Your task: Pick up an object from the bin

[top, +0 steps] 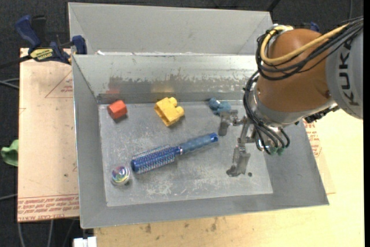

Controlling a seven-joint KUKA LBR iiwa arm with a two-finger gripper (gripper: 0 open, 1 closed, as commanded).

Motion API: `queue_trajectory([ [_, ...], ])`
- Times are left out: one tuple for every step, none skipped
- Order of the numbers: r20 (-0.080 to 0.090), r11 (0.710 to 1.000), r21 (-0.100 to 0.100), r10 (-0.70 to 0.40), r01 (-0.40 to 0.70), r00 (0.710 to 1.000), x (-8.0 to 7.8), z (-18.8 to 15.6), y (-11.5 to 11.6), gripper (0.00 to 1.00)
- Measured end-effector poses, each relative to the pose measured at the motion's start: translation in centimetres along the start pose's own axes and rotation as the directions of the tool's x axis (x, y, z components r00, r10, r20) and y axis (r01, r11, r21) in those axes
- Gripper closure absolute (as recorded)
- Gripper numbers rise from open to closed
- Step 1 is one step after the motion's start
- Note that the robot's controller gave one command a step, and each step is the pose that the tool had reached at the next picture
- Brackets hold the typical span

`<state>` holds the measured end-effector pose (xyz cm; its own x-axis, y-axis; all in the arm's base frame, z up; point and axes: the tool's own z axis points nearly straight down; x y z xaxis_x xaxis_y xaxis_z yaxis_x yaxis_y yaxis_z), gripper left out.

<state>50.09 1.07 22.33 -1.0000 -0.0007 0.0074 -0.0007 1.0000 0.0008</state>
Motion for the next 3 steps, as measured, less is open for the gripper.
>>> queue_trajectory([
  [0.009, 1.000, -0.001, -0.031, 0.031, 0.999, -8.4, 9.5, 2.8, 0.00],
  [0.004, 0.999, -0.001, 0.043, -0.043, 0.999, -8.7, 15.3, 3.5, 0.00],
  [0.008, 0.999, -0.001, 0.043, -0.043, 0.999, -8.8, 15.0, 3.5, 1.00],
])
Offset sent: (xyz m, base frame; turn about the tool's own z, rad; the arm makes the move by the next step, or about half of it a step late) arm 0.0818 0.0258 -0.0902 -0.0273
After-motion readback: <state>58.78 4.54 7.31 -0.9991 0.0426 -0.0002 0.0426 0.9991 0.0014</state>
